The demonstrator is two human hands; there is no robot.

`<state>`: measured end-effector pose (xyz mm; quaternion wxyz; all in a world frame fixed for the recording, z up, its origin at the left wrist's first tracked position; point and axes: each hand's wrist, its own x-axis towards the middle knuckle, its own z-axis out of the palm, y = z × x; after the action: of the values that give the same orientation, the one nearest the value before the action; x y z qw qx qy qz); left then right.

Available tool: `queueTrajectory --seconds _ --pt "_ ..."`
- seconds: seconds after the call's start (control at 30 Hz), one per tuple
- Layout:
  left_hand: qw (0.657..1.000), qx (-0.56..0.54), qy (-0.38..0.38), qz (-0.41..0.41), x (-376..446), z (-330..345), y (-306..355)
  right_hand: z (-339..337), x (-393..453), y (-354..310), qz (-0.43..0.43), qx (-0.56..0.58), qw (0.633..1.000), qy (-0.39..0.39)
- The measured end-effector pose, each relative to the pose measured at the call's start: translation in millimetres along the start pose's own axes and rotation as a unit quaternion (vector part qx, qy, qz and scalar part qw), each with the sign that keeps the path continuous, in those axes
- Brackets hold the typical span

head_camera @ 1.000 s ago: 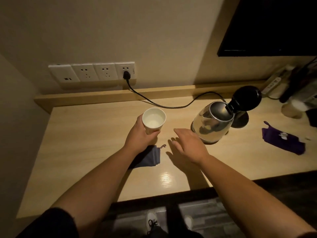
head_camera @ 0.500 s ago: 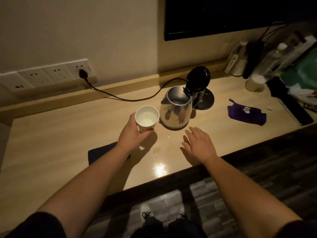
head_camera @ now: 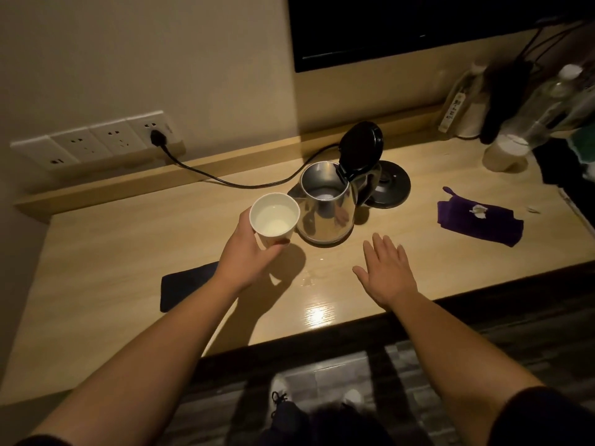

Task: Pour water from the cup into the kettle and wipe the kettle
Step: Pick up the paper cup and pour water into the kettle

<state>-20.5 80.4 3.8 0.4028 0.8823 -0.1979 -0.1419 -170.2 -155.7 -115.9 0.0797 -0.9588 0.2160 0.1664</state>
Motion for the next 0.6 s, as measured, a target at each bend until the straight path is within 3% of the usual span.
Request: queueTrajectory --seconds 0.6 --pt "0.992 0.093 0.034 0.078 40 -16 48 17 7 9 -0.009 0.008 1.0 0.011"
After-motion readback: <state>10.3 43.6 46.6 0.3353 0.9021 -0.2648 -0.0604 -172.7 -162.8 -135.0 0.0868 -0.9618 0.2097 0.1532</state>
